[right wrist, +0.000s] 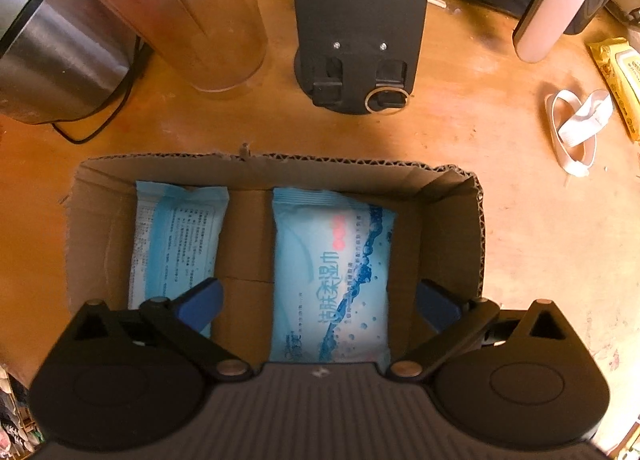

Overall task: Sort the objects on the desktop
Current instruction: 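Open the right gripper to release the packet in the box, then lift the open right gripper away from the box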

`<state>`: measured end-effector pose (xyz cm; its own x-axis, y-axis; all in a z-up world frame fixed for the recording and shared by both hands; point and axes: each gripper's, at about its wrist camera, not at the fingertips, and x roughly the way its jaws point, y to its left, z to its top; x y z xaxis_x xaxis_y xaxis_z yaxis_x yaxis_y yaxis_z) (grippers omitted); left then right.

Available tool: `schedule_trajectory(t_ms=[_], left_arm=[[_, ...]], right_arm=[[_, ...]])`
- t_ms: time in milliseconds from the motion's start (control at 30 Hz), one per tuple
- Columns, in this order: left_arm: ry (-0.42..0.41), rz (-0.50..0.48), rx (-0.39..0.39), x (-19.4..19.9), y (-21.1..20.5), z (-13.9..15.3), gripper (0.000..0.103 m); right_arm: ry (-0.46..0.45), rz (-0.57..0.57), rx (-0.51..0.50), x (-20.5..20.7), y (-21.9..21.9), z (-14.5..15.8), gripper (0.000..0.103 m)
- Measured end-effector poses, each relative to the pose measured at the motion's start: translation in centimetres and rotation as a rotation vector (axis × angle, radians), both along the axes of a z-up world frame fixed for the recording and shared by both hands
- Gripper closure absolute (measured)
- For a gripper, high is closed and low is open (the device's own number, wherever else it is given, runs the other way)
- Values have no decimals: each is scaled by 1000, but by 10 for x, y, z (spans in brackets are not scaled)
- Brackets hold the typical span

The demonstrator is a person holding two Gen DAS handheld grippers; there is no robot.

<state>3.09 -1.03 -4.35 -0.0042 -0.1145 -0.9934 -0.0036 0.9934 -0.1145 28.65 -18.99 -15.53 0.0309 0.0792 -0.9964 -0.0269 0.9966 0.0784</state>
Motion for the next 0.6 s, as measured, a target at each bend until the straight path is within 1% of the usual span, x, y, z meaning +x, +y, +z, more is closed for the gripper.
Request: schedule_trajectory(t_ms=[133, 600], left_arm=[[-3, -4, 1, 0, -2, 1, 0], [-19, -2, -3, 1, -8, 6, 0]], right_arm=[[-11, 7, 9, 3, -1, 3, 0], [-29, -9, 13, -2, -12, 38, 0]])
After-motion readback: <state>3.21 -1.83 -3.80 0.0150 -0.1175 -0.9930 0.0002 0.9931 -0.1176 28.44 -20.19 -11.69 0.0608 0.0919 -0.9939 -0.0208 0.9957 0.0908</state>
